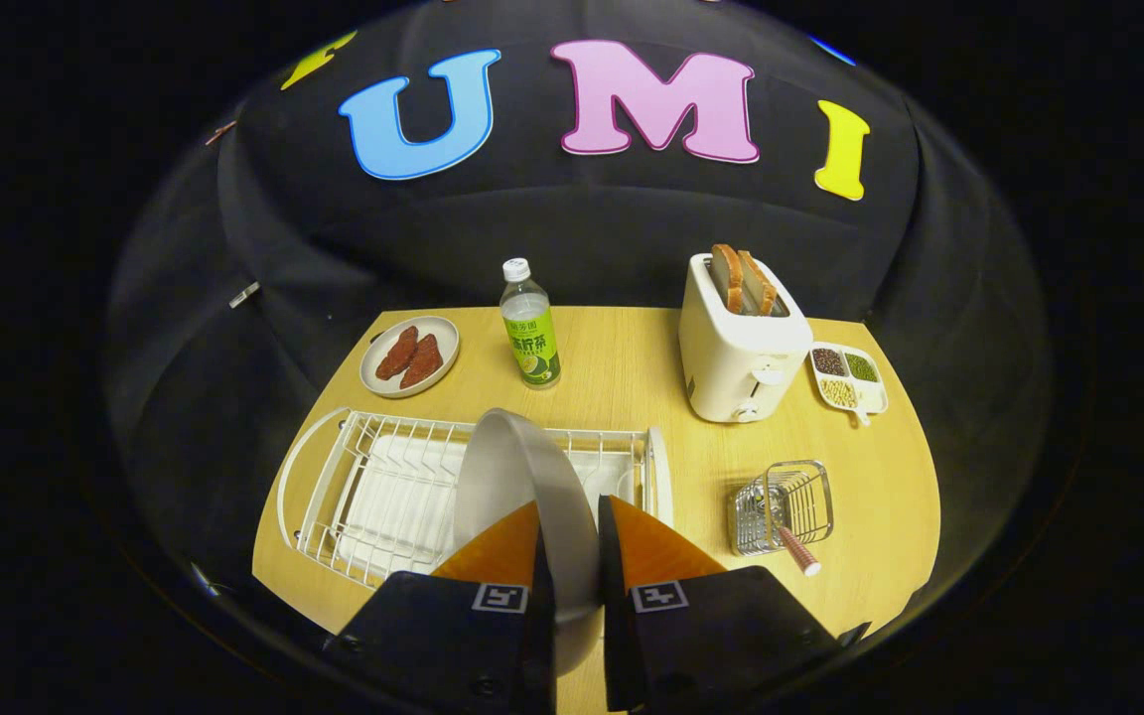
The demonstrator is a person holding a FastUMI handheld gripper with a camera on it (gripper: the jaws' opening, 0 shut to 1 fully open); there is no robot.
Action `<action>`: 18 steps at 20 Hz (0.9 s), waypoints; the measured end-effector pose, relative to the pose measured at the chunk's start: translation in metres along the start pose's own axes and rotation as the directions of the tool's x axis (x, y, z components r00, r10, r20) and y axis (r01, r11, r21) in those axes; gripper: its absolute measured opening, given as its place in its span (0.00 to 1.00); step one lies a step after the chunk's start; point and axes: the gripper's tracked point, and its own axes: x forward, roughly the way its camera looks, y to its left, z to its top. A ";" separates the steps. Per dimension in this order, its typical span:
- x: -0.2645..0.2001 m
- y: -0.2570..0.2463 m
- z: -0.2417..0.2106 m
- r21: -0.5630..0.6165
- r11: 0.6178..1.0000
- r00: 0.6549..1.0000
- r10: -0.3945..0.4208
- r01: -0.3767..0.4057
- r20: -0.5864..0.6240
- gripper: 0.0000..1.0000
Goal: Take the plate from the dish rack, then take the spoon from the basket and place it into the plate.
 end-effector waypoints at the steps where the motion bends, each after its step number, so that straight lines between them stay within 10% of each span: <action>1: -0.011 -0.008 -0.004 0.000 1.000 1.000 0.009 -0.009 0.000 0.23; 18: -0.148 -0.132 -0.130 0.287 0.955 0.990 0.107 -0.077 -0.092 0.23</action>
